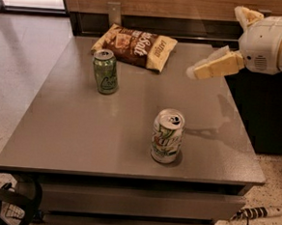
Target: Knock green can over
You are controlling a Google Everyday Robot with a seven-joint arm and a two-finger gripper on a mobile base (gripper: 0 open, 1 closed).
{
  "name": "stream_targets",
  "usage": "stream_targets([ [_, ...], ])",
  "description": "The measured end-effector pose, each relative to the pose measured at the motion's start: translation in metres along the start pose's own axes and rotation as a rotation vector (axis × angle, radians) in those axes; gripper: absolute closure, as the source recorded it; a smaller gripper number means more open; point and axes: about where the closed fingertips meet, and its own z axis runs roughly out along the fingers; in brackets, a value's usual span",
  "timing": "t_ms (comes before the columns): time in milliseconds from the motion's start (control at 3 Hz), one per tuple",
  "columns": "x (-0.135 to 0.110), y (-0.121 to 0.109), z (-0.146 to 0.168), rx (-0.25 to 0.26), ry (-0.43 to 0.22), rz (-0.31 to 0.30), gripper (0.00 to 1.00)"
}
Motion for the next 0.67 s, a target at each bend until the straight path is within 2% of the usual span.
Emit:
stream_targets([
  [333, -0.016, -0.003, 0.024, -0.023, -0.060, 0.018, 0.00],
  [667, -0.039, 0.004, 0.047, -0.095, -0.084, 0.007, 0.00],
])
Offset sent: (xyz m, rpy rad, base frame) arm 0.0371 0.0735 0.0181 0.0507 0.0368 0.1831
